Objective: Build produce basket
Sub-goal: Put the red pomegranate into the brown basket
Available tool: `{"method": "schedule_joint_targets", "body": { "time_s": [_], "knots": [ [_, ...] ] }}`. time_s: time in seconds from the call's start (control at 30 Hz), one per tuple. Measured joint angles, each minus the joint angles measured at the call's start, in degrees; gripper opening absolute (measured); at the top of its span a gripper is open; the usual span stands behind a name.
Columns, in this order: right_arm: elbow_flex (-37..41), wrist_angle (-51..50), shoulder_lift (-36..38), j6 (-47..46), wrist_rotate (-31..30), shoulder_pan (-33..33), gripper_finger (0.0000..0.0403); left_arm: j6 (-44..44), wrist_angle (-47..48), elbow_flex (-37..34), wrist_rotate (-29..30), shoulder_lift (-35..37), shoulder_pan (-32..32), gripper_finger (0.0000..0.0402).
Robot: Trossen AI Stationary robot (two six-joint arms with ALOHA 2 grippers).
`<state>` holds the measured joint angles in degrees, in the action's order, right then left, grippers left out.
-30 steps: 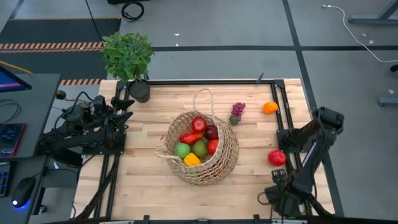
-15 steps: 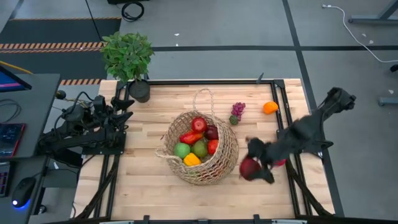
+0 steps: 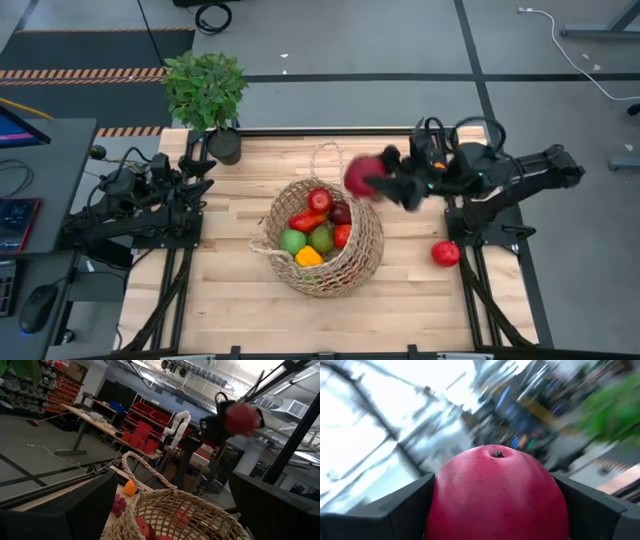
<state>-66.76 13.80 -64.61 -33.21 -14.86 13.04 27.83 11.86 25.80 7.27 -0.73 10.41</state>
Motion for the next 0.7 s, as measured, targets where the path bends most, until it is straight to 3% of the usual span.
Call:
{"method": "schedule_joint_targets", "body": {
  "time_s": [0.4,0.7],
  "knots": [
    [0.0,19.7,-8.1,-4.1,-15.9,-4.1,0.0380,0.0,0.0,0.0,0.0,0.0,0.0,0.0390],
    [0.1,25.5,-16.1,-17.5,-18.2,-6.8,0.0380,0.0,0.0,0.0,0.0,0.0,0.0,0.0390]
  ]
}}
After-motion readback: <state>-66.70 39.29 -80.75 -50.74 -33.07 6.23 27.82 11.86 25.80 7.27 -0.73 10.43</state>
